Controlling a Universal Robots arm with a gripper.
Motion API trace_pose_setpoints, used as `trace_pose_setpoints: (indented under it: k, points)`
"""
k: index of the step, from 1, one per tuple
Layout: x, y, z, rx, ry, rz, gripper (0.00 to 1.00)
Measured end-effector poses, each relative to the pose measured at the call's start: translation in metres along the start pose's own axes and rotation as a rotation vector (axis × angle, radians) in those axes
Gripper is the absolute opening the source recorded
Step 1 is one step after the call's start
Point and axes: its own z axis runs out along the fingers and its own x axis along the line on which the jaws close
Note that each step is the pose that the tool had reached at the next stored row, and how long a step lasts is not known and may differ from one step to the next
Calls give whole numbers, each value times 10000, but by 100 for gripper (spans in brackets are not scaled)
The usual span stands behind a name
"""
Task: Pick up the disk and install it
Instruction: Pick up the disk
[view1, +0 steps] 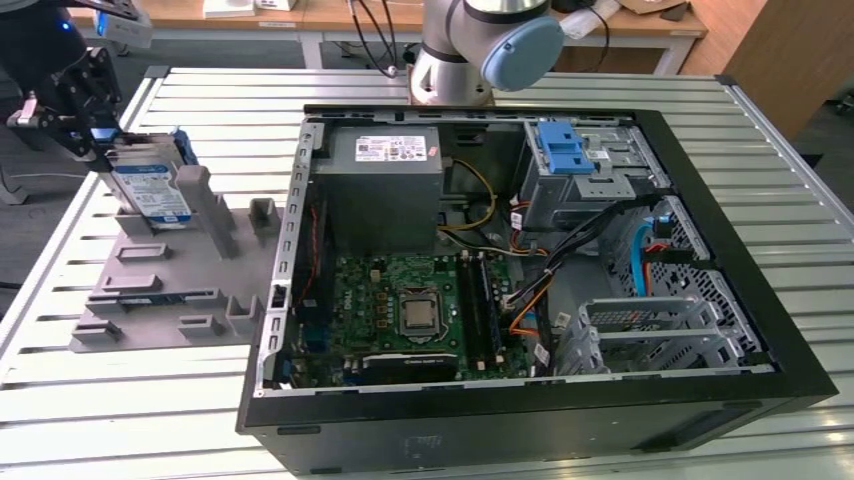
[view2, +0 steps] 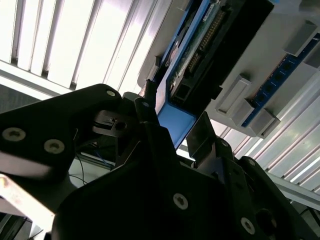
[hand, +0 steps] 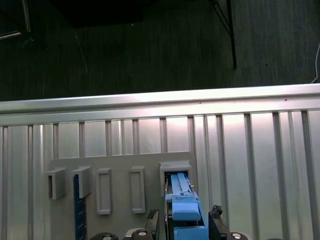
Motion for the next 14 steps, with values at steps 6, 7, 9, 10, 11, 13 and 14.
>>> trace_pose_setpoints:
  k: [6,7,9,10,11,13,14]
  points:
    - [0,0,25,2,8,0,51]
    - [0,0,30,3,13,0,51]
    - [0,0,37,2,21,1,51]
    - [0,0,39,1,24,0,51]
    - [0,0,40,2,25,0,51]
    - [0,0,41,3,27,1,49]
    - [0,0,42,4,28,1,42]
